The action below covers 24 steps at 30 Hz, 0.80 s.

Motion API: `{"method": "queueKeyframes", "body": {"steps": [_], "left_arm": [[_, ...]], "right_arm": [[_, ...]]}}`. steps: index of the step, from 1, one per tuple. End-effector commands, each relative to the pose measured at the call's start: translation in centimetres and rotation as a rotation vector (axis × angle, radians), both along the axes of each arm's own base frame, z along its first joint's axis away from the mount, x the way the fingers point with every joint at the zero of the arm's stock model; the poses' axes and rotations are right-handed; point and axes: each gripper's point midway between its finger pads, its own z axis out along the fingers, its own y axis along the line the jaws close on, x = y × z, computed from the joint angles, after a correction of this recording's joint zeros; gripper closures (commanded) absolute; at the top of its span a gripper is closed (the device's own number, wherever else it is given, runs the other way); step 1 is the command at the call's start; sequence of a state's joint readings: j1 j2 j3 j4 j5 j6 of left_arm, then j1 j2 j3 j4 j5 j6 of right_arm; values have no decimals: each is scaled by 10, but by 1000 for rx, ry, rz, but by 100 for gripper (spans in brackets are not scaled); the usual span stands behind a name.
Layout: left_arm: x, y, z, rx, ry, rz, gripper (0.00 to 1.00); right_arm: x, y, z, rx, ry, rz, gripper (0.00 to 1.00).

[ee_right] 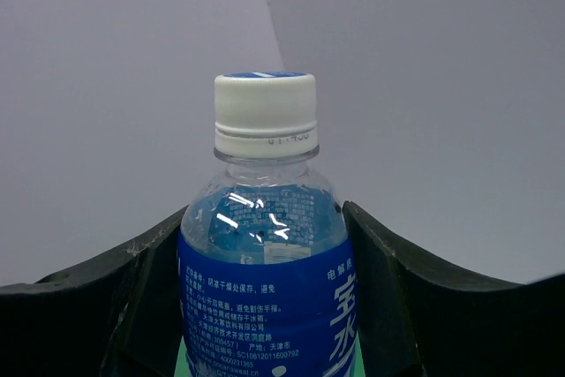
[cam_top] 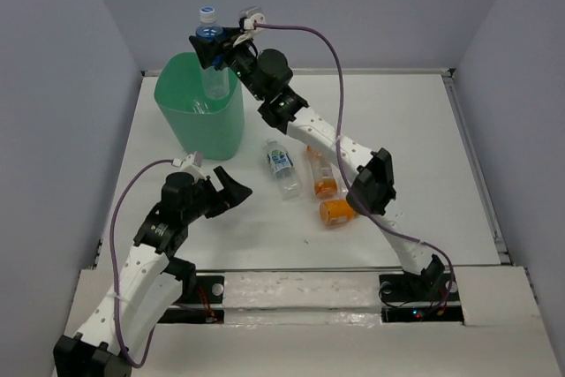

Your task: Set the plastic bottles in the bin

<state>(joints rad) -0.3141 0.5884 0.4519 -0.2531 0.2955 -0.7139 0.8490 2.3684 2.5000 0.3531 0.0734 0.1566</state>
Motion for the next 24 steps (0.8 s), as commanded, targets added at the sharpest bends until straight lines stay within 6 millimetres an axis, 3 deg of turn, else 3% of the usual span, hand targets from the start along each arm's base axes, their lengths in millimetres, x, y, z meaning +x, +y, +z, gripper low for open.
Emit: {"method": "queueKeyframes", "body": {"steps": [1, 2, 3, 4, 5, 7, 8, 9, 10, 11, 12, 14, 15, 16, 17, 18, 19, 20, 21, 22, 23, 24], "left_arm": [[1, -21, 8, -105, -29, -62, 1], [1, -21, 6, -108, -27, -61, 1], [1, -21, 0, -107, -11, -57, 1], [3, -23, 0, -116, -18, -53, 1], [4, -23, 0, -119, -19, -46, 1], [10, -23, -1, -121, -28, -22, 1], [12, -24, -2, -122, -22, -11, 1], [18, -25, -2, -108, -30, 7, 1], [22, -26, -2, -102, -33, 17, 1], [25, -28, -3, -93, -34, 27, 1], [28, -34, -3, -97, -33, 26, 1], [37, -36, -4, -85, -40, 63, 1], [40, -44, -5, -87, -34, 62, 1], [46, -43, -6, -69, -44, 98, 1], [50, -44, -8, -53, -46, 115, 1], [54, -51, -8, -36, -48, 124, 1], [61, -51, -6, -20, -60, 153, 1], [64, -55, -5, -12, -65, 157, 1], [71, -61, -1, 2, -70, 162, 1], [74, -66, 1, 30, -88, 169, 1], [78, -68, 3, 47, -95, 172, 1], [86, -75, 10, 59, -105, 177, 1]], "right_arm": [[-9, -13, 49, 202, -151, 27, 67], [-4, -7, 37, 192, -137, 32, 67], [0, -1, 25, 182, -122, 36, 60], [4, 4, 11, 156, -104, 38, 50], [5, 7, 4, 138, -94, 42, 26], [2, 10, -6, 92, -73, 60, 11], [0, 9, -5, 81, -69, 68, 7], [-15, 4, 14, 71, -95, 104, 5], [-16, 6, -1, 34, -64, 115, 4], [-21, 3, 1, 23, -60, 121, 4], [-38, -12, 28, 27, -78, 135, 4], [-55, -25, 34, 1, -66, 154, 4], [-58, -23, -7, -64, 4, 177, 5], [-82, -50, 25, -30, -23, 180, 5], [-91, -60, 21, -36, -2, 182, 6], [-94, -65, -28, -98, 83, 178, 6], [-117, -93, -3, -68, 58, 171, 6], [-126, -105, -11, -78, 82, 161, 7], [-127, -116, -63, -141, 191, 128, 7], [-134, -130, -73, -150, 223, 110, 8], [-153, -152, -61, -128, 222, 106, 9], [-152, -169, -87, -168, 308, 41, 9]]}}
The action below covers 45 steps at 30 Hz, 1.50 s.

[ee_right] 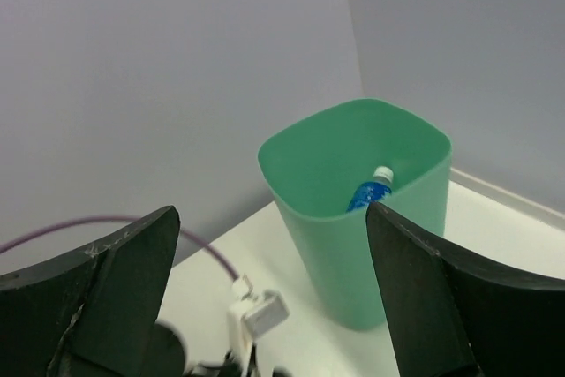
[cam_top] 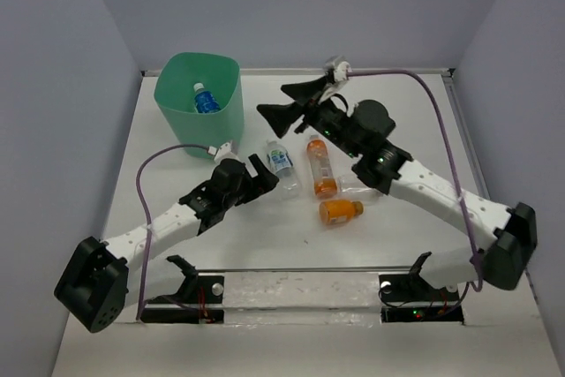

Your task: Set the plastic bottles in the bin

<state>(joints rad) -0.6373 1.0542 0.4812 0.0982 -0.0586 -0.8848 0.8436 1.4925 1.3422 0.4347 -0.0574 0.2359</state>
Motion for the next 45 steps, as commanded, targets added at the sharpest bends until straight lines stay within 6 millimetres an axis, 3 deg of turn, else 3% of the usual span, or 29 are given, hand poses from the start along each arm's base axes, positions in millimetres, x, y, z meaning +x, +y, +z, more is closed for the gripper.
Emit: {"method": "queueKeyframes", "body": {"steps": [1, 3, 4, 6, 7, 9, 10, 12, 16, 21, 25, 28, 32, 33, 34, 35, 37, 38, 40, 42, 44, 45], "left_arm": [[49, -11, 54, 37, -187, 129, 1], [61, -14, 49, 109, -177, 148, 1], [64, -17, 47, 130, -168, 140, 1], [79, -20, 36, 209, -152, 153, 1], [82, -17, 30, 248, -141, 165, 1], [95, -24, 22, 308, -124, 158, 1], [96, -23, 18, 343, -105, 158, 1], [108, -30, 11, 394, -80, 155, 1], [122, -28, 5, 490, -63, 177, 1], [131, -31, -5, 548, -41, 172, 1], [135, -30, -26, 613, -6, 164, 1], [136, -30, -32, 625, 1, 162, 12], [133, -29, -37, 621, 8, 160, 16], [132, -27, -38, 623, 8, 161, 20], [132, -26, -37, 625, 4, 168, 23], [131, -25, -37, 626, 4, 169, 26], [130, -24, -31, 614, -7, 169, 30], [129, -23, -27, 608, -13, 170, 37], [126, -23, -11, 581, -36, 162, 40], [123, -23, 18, 534, -81, 163, 43], [117, -22, 39, 504, -111, 145, 47], [113, -20, 67, 462, -155, 151, 47]], "right_arm": [[-20, -58, -81, -92, 239, -128, 9], [-39, -89, -108, -110, 328, -167, 9], [-45, -97, -97, -84, 320, -170, 9], [-55, -117, -128, -138, 379, -211, 8], [-63, -129, -122, -118, 372, -221, 7], [-70, -145, -149, -174, 418, -263, 7], [-76, -153, -146, -162, 413, -267, 7], [-83, -159, -160, -193, 438, -270, 7], [-90, -166, -167, -230, 449, -263, 7], [-79, -176, -189, -298, 482, -319, 5], [-57, -178, -213, -368, 540, -361, 5], [-35, -180, -220, -392, 573, -394, 5], [-14, -175, -235, -431, 615, -381, 5], [-6, -172, -227, -426, 609, -374, 5], [2, -174, -230, -437, 617, -385, 5], [9, -168, -245, -474, 646, -377, 5], [23, -164, -246, -479, 656, -370, 4], [29, -160, -262, -511, 689, -365, 4], [38, -152, -265, -520, 697, -352, 4], [46, -146, -282, -553, 725, -351, 4], [56, -145, -284, -561, 726, -370, 4], [59, -144, -296, -581, 744, -375, 4]]}}
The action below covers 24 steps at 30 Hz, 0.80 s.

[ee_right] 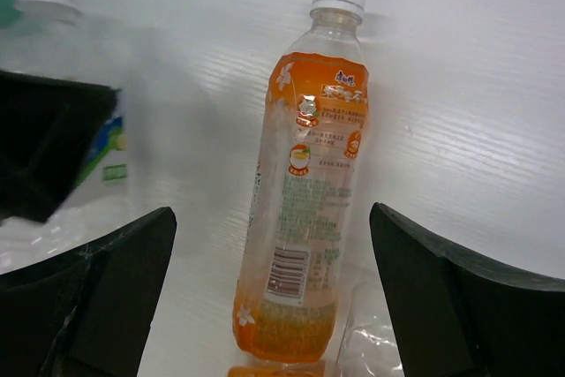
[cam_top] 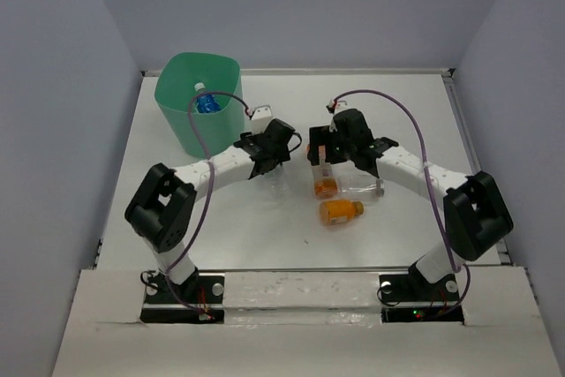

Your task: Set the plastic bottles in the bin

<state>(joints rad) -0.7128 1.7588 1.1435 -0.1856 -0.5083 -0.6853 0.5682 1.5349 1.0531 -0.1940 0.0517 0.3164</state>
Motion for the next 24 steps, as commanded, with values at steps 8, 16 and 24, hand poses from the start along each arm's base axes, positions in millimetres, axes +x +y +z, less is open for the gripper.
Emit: {"method": "queueKeyframes", "body": {"steps": [8, 16, 24], "left_arm": [[-17, 39, 256, -201, -485, -9, 47], [25, 135, 373, -184, -728, 170, 46], [64, 214, 397, -75, -838, 405, 46]], "right_arm": [[41, 12, -27, -81, 23, -25, 7], [59, 26, -49, -107, 77, -12, 16], [70, 36, -68, -119, 115, 5, 18]]}}
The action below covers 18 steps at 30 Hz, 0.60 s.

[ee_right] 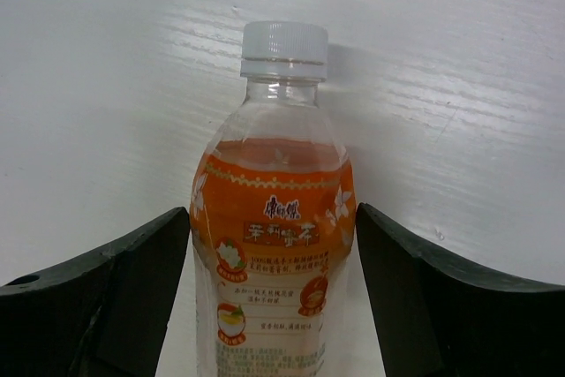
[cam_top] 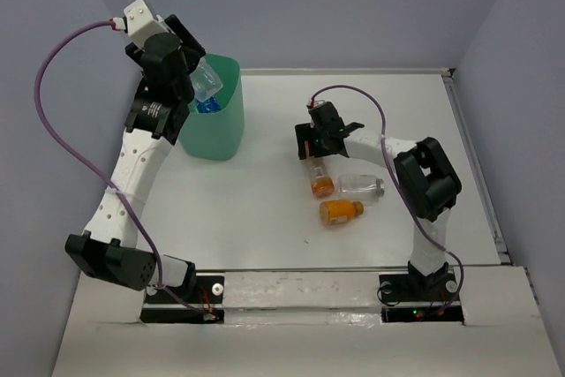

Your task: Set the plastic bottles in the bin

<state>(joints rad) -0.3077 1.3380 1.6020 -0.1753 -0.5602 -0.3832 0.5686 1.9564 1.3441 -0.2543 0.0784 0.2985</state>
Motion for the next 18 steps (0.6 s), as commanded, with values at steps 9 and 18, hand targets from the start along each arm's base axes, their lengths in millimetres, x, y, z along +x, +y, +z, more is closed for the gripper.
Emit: {"method": "queueKeyframes", "body": {"steps": [9, 18], "left_arm": [[66, 54, -20, 142, -11, 297, 46], [78, 51, -51, 160, -8, 301, 29]], "right_arm": [[29, 24, 41, 96, -105, 26, 57], [23, 35, 168, 299, -349, 80, 68]]}}
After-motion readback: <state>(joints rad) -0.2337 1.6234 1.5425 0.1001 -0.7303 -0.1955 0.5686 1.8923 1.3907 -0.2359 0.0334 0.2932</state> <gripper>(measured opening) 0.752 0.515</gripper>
